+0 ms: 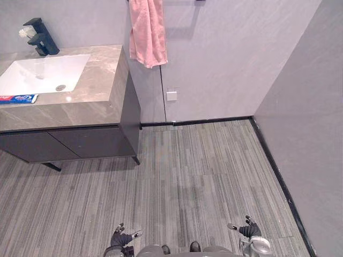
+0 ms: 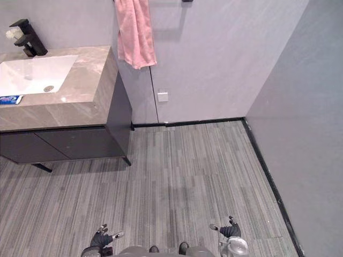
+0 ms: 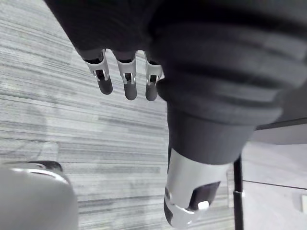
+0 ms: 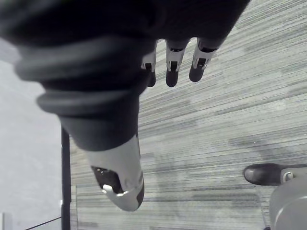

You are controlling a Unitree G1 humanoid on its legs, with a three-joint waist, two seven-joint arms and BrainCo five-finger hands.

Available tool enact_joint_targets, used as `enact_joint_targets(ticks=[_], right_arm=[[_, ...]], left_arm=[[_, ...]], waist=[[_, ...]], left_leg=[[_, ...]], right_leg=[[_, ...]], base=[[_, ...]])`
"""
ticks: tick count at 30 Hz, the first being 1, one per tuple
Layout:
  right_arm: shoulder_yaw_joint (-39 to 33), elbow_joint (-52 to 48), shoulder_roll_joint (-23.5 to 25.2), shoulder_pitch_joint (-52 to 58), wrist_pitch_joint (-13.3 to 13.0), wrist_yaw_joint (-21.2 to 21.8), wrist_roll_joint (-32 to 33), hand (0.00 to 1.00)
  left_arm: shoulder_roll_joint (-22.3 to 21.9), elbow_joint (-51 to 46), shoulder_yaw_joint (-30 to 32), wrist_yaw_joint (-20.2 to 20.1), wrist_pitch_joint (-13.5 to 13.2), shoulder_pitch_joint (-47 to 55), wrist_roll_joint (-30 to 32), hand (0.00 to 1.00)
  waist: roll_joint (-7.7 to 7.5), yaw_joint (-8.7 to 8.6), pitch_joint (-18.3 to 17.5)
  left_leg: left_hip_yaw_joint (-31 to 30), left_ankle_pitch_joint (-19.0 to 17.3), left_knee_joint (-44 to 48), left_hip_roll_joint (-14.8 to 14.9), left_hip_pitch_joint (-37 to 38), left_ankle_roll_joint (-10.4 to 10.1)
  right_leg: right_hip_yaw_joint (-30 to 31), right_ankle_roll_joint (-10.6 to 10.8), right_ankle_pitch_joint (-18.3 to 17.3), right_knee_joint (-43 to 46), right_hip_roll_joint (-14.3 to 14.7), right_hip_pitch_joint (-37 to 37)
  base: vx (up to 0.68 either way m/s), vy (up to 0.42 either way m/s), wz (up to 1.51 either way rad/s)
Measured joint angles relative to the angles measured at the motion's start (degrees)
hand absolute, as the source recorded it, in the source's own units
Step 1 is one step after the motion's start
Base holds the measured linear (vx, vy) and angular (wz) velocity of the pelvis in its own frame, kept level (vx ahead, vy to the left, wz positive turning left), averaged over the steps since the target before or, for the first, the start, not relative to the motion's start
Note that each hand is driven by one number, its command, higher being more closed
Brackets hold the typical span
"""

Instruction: Organize washtable

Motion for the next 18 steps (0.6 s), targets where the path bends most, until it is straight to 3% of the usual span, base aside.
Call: enact_joint_targets(ticks=[2, 4, 5, 7, 8, 9, 10, 11, 12, 13, 14, 15, 16, 18], right_arm=[[0.0, 0.1, -0.5, 0.0, 0.1, 0.0, 0.0, 0.00], [0.0, 0.1, -0.9, -0.2, 0.1, 0.0, 0.0, 0.00], [0.1, 0.2, -1.6, -0.5, 0.4, 0.0, 0.0, 0.00], [0.3, 0.4, -2.3, -1.2, 0.4, -0.1, 0.0, 0.00], [1.1, 0.9, -2.7, -1.8, 0.6, -0.2, -0.1, 0.00], [2.0, 1.6, -2.4, -2.3, 0.6, -0.1, -0.2, 0.00], [2.5, 1.7, -2.1, -2.7, 0.5, 0.0, -0.3, 0.00], [2.1, 2.1, -2.1, -3.0, 0.5, 0.0, -0.8, 0.00], [2.1, 2.3, -2.2, -3.1, 0.5, 0.0, -0.9, 0.00], [2.1, 2.7, -2.1, -3.5, 0.7, 0.1, -1.3, 0.00], [2.5, 2.7, -1.9, -4.0, 0.7, 0.1, -1.5, 0.00], [2.6, 2.6, -1.8, -4.1, 0.7, 0.1, -1.8, 0.00], [3.5, 2.6, -1.8, -4.5, 0.7, 0.2, -2.5, 0.00], [4.6, 2.5, -1.6, -5.2, 0.7, 0.2, -3.1, 0.00]], left_arm=[[-0.1, -0.7, -0.3, 0.0, -0.1, -0.1, 0.0, 0.00], [-0.1, -1.2, -1.2, 0.0, -0.1, -0.8, 0.0, 0.00], [-0.1, -1.4, -2.8, 0.0, -0.3, -1.3, 0.0, 0.00], [-0.1, -1.8, -4.1, 0.1, -0.8, -1.5, 0.0, 0.00], [0.0, -1.7, -4.5, 0.1, -1.0, -1.5, 0.0, 0.00], [0.5, -1.8, -4.5, 0.1, -1.2, -1.4, -0.1, 0.00], [0.8, -1.7, -4.5, 0.2, -1.2, -2.1, -0.1, 0.00], [0.8, -1.7, -4.7, 0.1, -1.2, -3.2, 0.0, 0.00], [0.7, -1.7, -4.7, 0.1, -1.2, -3.2, 0.0, 0.00], [0.8, -1.7, -4.8, 0.2, -1.2, -2.7, 0.0, 0.00], [1.1, -1.7, -5.2, 0.2, -1.1, -2.0, 0.0, 0.00], [1.2, -1.7, -5.6, 0.2, -1.1, -2.0, 0.0, 0.00], [1.5, -1.8, -6.3, 0.2, -1.1, -2.3, 0.0, 0.00], [2.4, -1.8, -7.2, 0.3, -1.1, -2.7, 0.0, 0.00]], waist=[[0.17, 0.07, 0.1], [0.08, 0.15, 0.3], [0.33, 0.17, 0.4], [1.08, 0.20, 0.4], [1.34, 0.47, 0.4], [0.42, 1.02, 0.2], [-0.52, 1.22, -0.1], [-0.81, 1.84, -0.1], [-0.81, 1.91, -0.1], [-0.97, 1.87, -0.1], [-1.06, 1.52, -0.1], [-1.00, 1.31, -0.1], [-0.71, 1.19, 0.1], [-0.66, 0.87, 0.7]], left_leg=[[-0.2, -0.9, 0.4, 0.2, -3.6, 0.5], [-0.3, -0.6, -6.6, -0.8, -6.5, 0.2], [-1.1, 1.4, -15.2, -1.9, -7.6, -0.8], [-3.7, 5.0, -23.2, -2.6, -7.8, -0.8], [-4.5, 9.2, -23.2, -2.4, -8.1, 1.3], [-3.6, 8.9, -20.3, -3.4, -8.5, 3.7], [-3.1, 6.5, -18.0, -4.3, -9.4, 4.3], [-1.9, 3.7, -15.1, -5.0, -9.4, 6.3], [-1.5, 2.9, -14.7, -5.1, -9.0, 6.6], [-0.1, 1.0, -15.0, -5.7, -6.1, 7.5], [0.9, -0.4, -15.8, -6.6, -2.6, 8.6], [1.0, -0.9, -15.9, -7.0, -1.1, 9.2], [1.0, -2.0, -16.5, -7.3, 1.9, 9.8], [0.7, -2.4, -19.1, -7.9, 7.4, 10.2]], right_leg=[[1.3, 0.4, -0.7, 0.5, -1.1, 0.0], [2.5, 1.6, -1.5, -0.3, -3.3, 0.8], [2.9, 2.8, -2.2, -1.7, -4.8, 2.1], [3.4, 4.5, -3.2, -2.6, -5.2, 2.9], [4.3, 5.4, -4.6, -2.6, -5.3, 3.4], [5.3, 6.3, -5.9, -1.7, -6.6, 3.7], [5.5, 6.6, -6.1, -0.9, -7.6, 3.6], [6.2, 7.2, -6.4, 4.4, -8.6, 1.7], [6.4, 7.3, -6.5, 5.9, -8.7, 1.2], [7.2, 9.4, -6.4, 15.1, -9.3, -1.2], [7.6, 14.2, -5.0, 25.8, -9.9, -4.5], [7.5, 16.1, -4.5, 31.0, -10.0, -6.2], [6.3, 16.5, -4.3, 41.4, -10.0, -10.3], [0.6, 13.4, -5.6, 49.7, -11.2, -14.7]], base=[[0.19, 0.097, -0.39], [0.31, 0.179, -0.27], [0.33, 0.203, -0.17], [0.34, 0.253, -0.21], [0.42, 0.341, -0.45], [0.45, 0.310, -0.40], [0.56, 0.342, -0.31], [0.47, 0.250, -0.10], [0.49, 0.260, -0.27], [0.48, 0.247, -0.40], [0.48, 0.232, -0.40], [0.45, 0.197, -0.32], [0.42, 0.149, -0.21], [0.40, 0.101, -0.12]])
